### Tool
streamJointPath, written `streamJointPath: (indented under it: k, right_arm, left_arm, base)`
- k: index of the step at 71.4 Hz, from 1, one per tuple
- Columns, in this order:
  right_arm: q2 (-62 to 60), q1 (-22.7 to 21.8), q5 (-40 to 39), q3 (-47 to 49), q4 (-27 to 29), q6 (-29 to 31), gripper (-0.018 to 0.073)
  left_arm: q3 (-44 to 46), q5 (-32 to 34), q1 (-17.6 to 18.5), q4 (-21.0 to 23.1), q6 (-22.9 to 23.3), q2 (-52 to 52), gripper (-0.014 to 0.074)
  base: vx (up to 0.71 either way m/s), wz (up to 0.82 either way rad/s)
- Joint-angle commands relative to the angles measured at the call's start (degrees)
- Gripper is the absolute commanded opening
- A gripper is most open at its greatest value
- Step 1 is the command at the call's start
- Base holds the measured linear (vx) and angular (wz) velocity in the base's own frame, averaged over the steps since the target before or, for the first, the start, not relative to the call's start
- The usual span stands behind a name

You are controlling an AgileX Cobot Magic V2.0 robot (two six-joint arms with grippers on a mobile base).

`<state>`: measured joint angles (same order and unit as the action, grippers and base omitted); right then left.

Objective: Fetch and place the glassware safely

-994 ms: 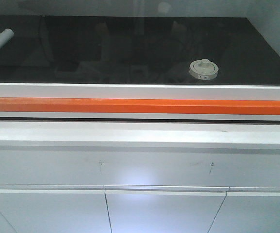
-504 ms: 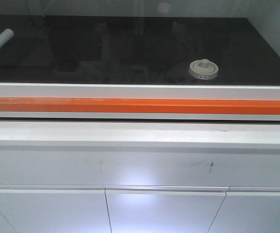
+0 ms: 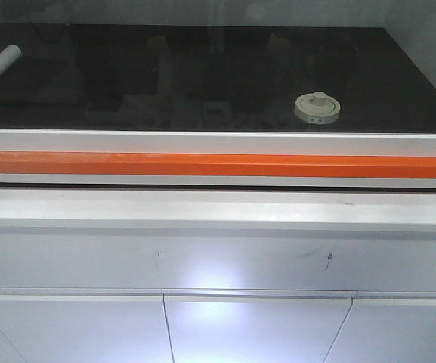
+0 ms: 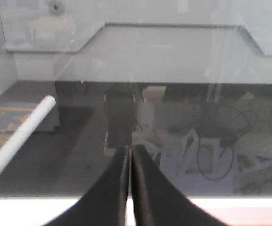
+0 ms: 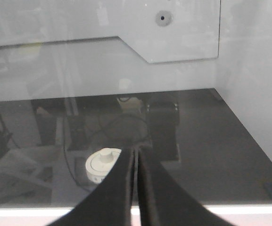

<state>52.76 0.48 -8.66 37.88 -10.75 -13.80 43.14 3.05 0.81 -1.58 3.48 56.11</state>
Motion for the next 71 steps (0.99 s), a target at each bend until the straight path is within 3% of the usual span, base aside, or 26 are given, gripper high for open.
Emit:
streamJointPath:
  k: [1, 21, 31, 37, 47, 60, 71]
  right_arm:
    - [-0.3, -0.1, -10.1, -0.9, -0.5, 0.5, -0.0004]
    - [-0.3, -0.1, -23.5, -15.7, -0.5, 1.0, -0.0004]
    - [-0.3, -0.1, -31.1, -21.9, -0.2, 7.9, -0.0004]
    - [-0.3, -0.1, -33.1, -24.8, 1.4, 11.6, -0.0004]
    - [0.3, -0.1, -35.0, -27.1, 4.9, 12.0, -0.0004]
    - [5.8, -0.1, -39.8, -27.2, 4.4, 12.0, -0.0001]
    - [13.5, -0.1, -47.0, -27.2, 4.5, 12.0, -0.0001]
  left_arm:
    - [-2.7, 9.2, -0.2, 0.2, 0.6, -0.1, -0.0007]
    - [-20.4, 26.0, 0.0, 0.1, 0.6, -0.1, -0.0007]
    - [-25.5, 31.8, 0.1, 0.0, 0.6, -0.1, -0.0007]
    - [-26.5, 32.0, 0.1, 0.0, 0.6, 0.1, -0.0007]
    - [-26.6, 34.1, 0.1, -0.5, 0.6, 2.5, -0.0007]
    - [-26.6, 40.0, 0.1, -0.6, 0.6, 7.1, -0.0007]
    - [-26.6, 42.8, 0.1, -4.0, 0.7, 9.2, -0.0007]
  base:
    - [0.00, 0.00]
    - [0.00, 0.00]
    - [0.00, 0.00]
    - [0.00, 0.00]
    - [0.00, 0.00]
    - [0.00, 0.00]
    - [0.00, 0.00]
